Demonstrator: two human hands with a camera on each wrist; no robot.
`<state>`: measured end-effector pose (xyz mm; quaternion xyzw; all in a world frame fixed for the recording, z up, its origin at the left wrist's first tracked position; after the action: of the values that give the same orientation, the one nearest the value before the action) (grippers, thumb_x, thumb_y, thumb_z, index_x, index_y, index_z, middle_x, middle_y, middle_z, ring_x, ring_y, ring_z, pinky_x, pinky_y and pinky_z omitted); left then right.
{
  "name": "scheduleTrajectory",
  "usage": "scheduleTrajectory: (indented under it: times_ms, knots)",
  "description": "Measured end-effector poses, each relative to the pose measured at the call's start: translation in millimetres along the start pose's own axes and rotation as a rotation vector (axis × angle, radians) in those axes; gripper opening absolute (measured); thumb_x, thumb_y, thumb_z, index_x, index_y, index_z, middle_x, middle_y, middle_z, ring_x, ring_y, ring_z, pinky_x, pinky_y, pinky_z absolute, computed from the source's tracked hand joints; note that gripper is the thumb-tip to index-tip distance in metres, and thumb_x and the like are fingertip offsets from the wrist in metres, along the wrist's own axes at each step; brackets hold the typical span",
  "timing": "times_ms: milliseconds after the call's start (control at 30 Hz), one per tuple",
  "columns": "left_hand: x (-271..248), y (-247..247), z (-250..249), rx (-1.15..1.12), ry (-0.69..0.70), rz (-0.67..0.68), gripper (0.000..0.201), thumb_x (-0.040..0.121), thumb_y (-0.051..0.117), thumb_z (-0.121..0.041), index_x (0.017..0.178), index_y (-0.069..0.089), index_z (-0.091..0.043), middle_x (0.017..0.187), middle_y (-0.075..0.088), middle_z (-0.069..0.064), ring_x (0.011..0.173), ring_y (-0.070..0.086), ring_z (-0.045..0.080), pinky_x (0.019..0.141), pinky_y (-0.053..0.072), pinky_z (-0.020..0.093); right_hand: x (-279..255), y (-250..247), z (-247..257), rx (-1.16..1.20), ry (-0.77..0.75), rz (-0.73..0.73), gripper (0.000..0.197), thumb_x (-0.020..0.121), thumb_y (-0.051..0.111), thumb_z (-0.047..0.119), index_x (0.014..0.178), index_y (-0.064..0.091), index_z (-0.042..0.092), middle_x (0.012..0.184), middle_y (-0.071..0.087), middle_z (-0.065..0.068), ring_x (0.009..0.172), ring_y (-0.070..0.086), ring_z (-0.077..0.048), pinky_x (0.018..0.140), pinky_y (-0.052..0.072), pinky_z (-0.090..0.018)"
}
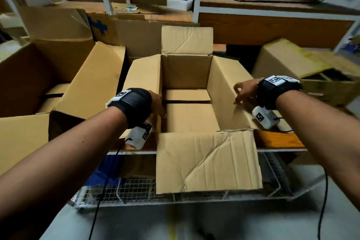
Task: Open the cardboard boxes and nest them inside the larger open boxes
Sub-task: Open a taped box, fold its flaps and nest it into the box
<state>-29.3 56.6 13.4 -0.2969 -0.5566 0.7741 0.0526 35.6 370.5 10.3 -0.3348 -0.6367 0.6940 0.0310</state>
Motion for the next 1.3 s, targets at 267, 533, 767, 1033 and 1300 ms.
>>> scheduleTrajectory:
  times_ms: [267,533,767,1033,1300]
  knots:
    - [-39,18,-5,-0.123,-0.055,-0.010,0.072,0.092,0.061,-0.042,0.150,0.031,-0.014,0.144,0.046,0.015,0.132,0.045,0.030,0.102,0.039,0.036,-61,34,-17,0.008,-0.025,-0.062,0.059,0.081,0.071,0.050,0.127,0.050,0.019,0.121,0.061,-0.009,0.107,0.057,-0.030,0.094,0.048,-0.039]
    - [-63,45,-8,-0.220,-0.176,-0.117,0.078,0.088,0.053,-0.057,0.152,0.025,-0.023,0.148,0.035,0.016,0.133,0.040,0.038,0.106,0.039,0.050,-94,63,-24,0.035,-0.003,-0.306,0.067,0.080,0.065,0.055,0.135,0.045,0.022,0.135,0.045,-0.011,0.119,0.047,-0.033,0.093,0.046,-0.044]
    - [-85,67,0,-0.371,-0.293,-0.262,0.065,0.088,0.041,-0.068,0.133,0.042,-0.022,0.128,0.052,0.015,0.113,0.055,0.036,0.084,0.045,0.044,-134,85,-41,0.169,0.019,-0.549,0.050,0.086,0.050,0.052,0.127,0.045,0.024,0.120,0.063,-0.013,0.106,0.059,-0.037,0.077,0.041,-0.039]
    - [-93,104,-1,-0.593,-0.284,-0.213,0.079,0.087,0.020,-0.079,0.154,0.002,-0.041,0.147,0.042,0.024,0.129,0.048,0.041,0.101,0.041,0.043,-130,128,-43,0.503,-0.075,-0.332,0.069,0.093,0.018,0.072,0.154,0.015,0.041,0.154,0.041,-0.010,0.136,0.042,-0.038,0.108,0.037,-0.045]
    - [-72,115,-12,-1.185,-0.016,-0.284,0.073,0.097,0.035,-0.059,0.156,0.000,-0.031,0.157,0.030,0.004,0.141,0.036,0.027,0.115,0.029,0.037,-124,135,-16,1.034,-0.305,-0.226,0.071,0.098,0.035,0.062,0.157,0.015,0.029,0.160,0.027,0.001,0.145,0.030,-0.022,0.115,0.023,-0.037]
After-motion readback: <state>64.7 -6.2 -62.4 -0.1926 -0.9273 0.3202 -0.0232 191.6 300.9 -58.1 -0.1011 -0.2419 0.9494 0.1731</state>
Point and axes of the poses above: each hand's wrist, its own x-axis towards the middle knuckle, its own y-axis out of the palm, z = x × y, the point moved 6 cm from there along x, towards the middle knuckle
